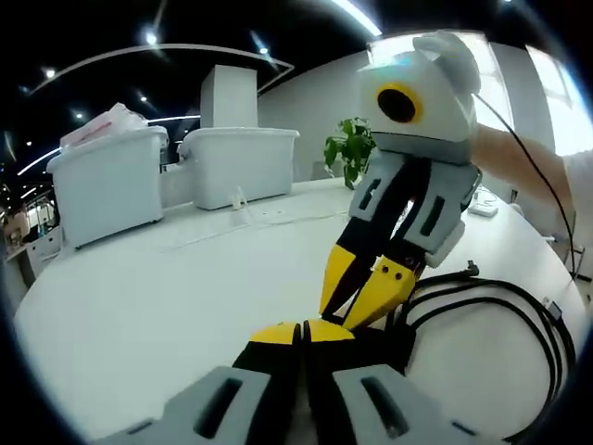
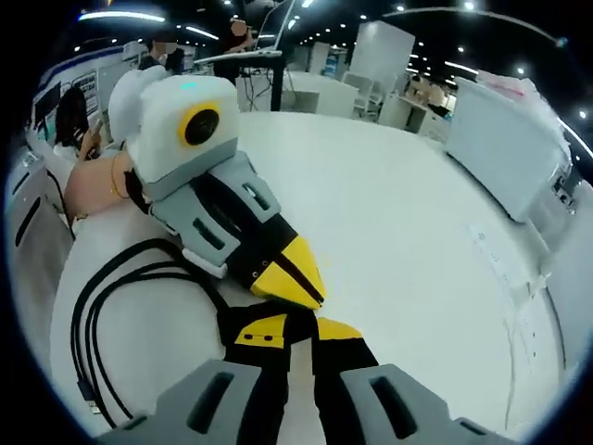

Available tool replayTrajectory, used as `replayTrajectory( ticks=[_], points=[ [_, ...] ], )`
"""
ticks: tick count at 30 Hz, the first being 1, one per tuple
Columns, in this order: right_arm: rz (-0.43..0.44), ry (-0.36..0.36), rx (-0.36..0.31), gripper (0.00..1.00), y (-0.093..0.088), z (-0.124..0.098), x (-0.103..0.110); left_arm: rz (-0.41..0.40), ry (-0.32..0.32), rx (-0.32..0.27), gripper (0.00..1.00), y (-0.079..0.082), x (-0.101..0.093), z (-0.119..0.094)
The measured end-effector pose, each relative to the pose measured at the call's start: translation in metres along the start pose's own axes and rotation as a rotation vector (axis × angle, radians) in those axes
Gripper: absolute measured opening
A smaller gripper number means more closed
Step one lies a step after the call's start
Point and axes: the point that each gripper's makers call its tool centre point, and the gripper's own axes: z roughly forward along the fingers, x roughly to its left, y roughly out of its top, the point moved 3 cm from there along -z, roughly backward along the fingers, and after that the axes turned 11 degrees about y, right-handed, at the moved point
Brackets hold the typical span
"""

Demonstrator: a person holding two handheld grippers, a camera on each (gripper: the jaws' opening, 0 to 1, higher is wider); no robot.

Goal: Coil the Type-C to USB data cable on the desktop and secure it with Velcro straps.

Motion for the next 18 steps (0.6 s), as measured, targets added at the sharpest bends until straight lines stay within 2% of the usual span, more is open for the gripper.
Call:
replayTrajectory(
  ticks=[1, 3, 5, 6, 7, 9, 11, 12, 13, 18],
  points=[
    [0.013, -0.007, -0.011, 0.09, -0.001, -0.001, -0.002, -0.003, 0.0, -0.001, 0.04, 0.0, 0.0, 0.0],
    [0.069, 0.04, -0.066, 0.08, 0.003, -0.001, 0.003, -0.008, 0.0, -0.002, 0.04, 0.0, 0.0, 0.0],
    [0.106, 0.091, -0.177, 0.07, 0.015, -0.005, 0.01, -0.011, -0.001, -0.003, 0.04, 0.0, 0.001, 0.0],
    [0.109, 0.114, -0.194, 0.05, 0.018, -0.006, 0.013, -0.014, 0.001, -0.002, 0.04, -0.001, 0.001, 0.0],
    [0.123, 0.125, -0.179, 0.04, 0.015, -0.007, 0.017, -0.016, -0.001, -0.003, 0.04, -0.001, 0.001, 0.0],
    [0.093, 0.108, -0.091, 0.04, 0.002, -0.002, 0.019, -0.024, -0.001, -0.005, 0.04, -0.001, 0.001, 0.001],
    [0.091, 0.114, -0.042, 0.03, -0.008, 0.003, 0.021, -0.032, -0.003, -0.006, 0.04, -0.001, 0.001, 0.002],
    [0.076, 0.125, -0.104, 0.03, -0.001, 0.002, 0.021, -0.033, -0.003, -0.006, 0.04, -0.001, 0.001, 0.001],
    [0.103, 0.119, -0.081, 0.03, -0.005, 0.001, 0.018, -0.032, -0.004, -0.005, 0.04, -0.001, 0.0, 0.001],
    [0.094, 0.095, -0.086, 0.02, -0.003, 0.003, 0.011, -0.026, -0.001, -0.005, 0.04, -0.001, -0.001, 0.001]
  ],
)
